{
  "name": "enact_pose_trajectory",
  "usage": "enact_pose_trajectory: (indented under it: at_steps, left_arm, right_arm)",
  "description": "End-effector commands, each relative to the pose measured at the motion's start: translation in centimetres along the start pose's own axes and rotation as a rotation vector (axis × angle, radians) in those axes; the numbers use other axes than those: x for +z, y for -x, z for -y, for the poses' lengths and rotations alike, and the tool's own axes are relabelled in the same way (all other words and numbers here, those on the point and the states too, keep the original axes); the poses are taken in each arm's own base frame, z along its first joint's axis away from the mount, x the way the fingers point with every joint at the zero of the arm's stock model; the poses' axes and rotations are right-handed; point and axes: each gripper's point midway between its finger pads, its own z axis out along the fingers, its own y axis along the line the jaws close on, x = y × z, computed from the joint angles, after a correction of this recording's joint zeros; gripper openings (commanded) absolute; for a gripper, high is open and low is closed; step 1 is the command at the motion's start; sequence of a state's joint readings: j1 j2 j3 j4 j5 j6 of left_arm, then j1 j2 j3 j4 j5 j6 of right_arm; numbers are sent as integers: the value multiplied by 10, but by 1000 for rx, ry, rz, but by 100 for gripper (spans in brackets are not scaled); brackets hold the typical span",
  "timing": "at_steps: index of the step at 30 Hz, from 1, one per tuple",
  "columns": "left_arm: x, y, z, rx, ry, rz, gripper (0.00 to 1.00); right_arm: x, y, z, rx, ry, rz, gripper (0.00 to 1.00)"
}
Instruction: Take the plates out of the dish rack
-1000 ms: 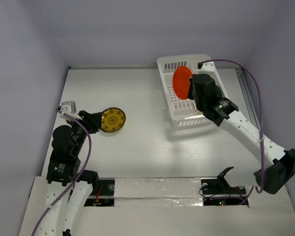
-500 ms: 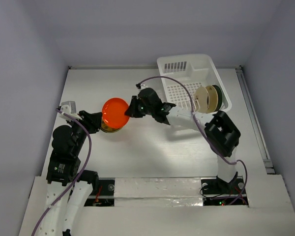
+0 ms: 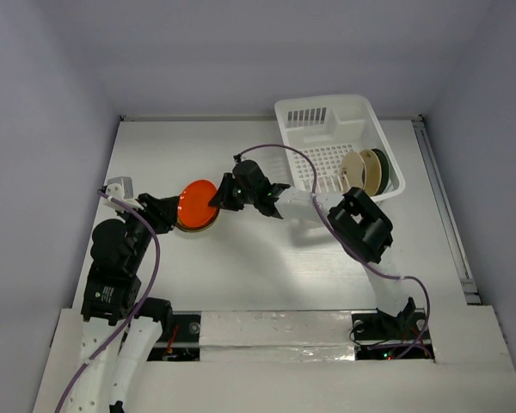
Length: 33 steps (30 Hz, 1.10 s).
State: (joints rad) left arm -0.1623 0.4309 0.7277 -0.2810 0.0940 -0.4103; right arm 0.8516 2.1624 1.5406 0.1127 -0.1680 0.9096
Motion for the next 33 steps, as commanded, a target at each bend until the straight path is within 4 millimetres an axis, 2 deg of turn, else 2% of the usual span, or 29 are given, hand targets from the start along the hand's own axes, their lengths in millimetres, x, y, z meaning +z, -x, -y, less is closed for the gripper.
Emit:
enact_pose_trajectory:
  at_steps: [1,3,4,5,7,9,11,13,14,16,18,20,22,23,24,25,26,27,28,29,30,31,33]
  left_arm:
    - [4,3,5,-5,-24,14,28]
    - [4,3,5,-5,-24,14,28]
    - [4,3,5,-7,-25,12,28]
    - [5,3,5,-7,-25,12,28]
    - [5,2,5,-5,-26,10,28]
    - [5,2,5,-7,-27,9,28]
    - [5,2,6,-7,-28,7,28]
    - [5,2,5,-7,-27,9,28]
    - [5,2,6,-7,-29,9,28]
    - [5,2,5,-7,-26,10,28]
    - [5,2,5,-7,-26,8,28]
    - [5,2,5,-7,-27,9,28]
    - [5,2,5,-7,-25,9,28]
    - [5,2,5,-7,-24,10,28]
    - [5,2,5,-5,-24,11,28]
    - [5,2,5,-7,-27,9,28]
    - [5,2,5,-7,-28,11,28]
    - [5,2,5,-5,-28,11,28]
    - [4,3,6,-6,-33,13,28]
    - [4,3,7,-5,-34,16,28]
    - [4,2,7,-6,-35,12,28]
    - [4,3,7,-6,-39,15,28]
    - [3,3,8,-6,-42,17,28]
  right_arm:
    - [-7,17,-45,-2,131,41,27]
    - [-9,10,-46,-15,128,28,36]
    - [-9,7,-41,-25,111,19,37]
    - [-11,7,-40,-33,101,18,45]
    - [-13,5,-32,-57,67,14,52]
    - [-19,5,-33,-91,50,29,60]
    - [-26,3,-22,-110,5,25,67]
    - [-38,8,-20,-147,-26,50,69]
    - [-42,6,-15,-159,-44,47,75]
    - [-57,15,-19,-205,-61,73,76]
    - [-70,17,-14,-235,-100,81,76]
    - [-96,39,-15,-283,-164,168,67]
    - [-120,53,2,-320,-278,246,55]
    - [-143,69,-3,-321,-294,303,27]
    - [-158,80,4,-320,-339,345,15]
    - [-177,88,28,-328,-452,384,6]
    - [-206,103,25,-320,-472,448,0]
    - [-226,113,34,-313,-517,488,0]
    - [-251,125,65,-296,-625,521,0]
    - [-270,133,76,-282,-662,544,0]
    - [-299,144,77,-262,-666,599,0]
    - [-323,156,102,-236,-735,615,0]
    - [-354,154,135,-225,-869,577,5]
